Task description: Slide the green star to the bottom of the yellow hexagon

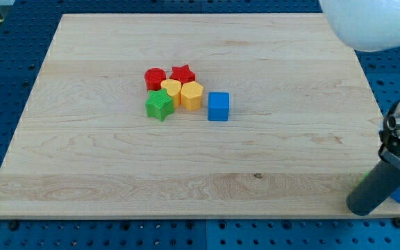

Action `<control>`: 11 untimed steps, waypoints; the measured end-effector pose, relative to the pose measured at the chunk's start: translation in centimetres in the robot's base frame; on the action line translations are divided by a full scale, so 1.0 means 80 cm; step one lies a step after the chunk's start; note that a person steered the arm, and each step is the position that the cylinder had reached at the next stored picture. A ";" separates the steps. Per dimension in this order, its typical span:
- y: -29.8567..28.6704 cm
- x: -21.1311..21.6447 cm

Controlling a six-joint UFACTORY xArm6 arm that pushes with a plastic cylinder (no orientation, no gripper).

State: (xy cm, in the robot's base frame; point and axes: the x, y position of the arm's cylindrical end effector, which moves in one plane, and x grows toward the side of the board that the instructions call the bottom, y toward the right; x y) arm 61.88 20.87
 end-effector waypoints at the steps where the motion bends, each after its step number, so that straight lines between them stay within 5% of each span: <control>1: -0.009 -0.010; 3: -0.157 -0.124; 5: -0.386 -0.148; 6: -0.462 -0.213; 7: -0.461 -0.244; 11: -0.309 -0.215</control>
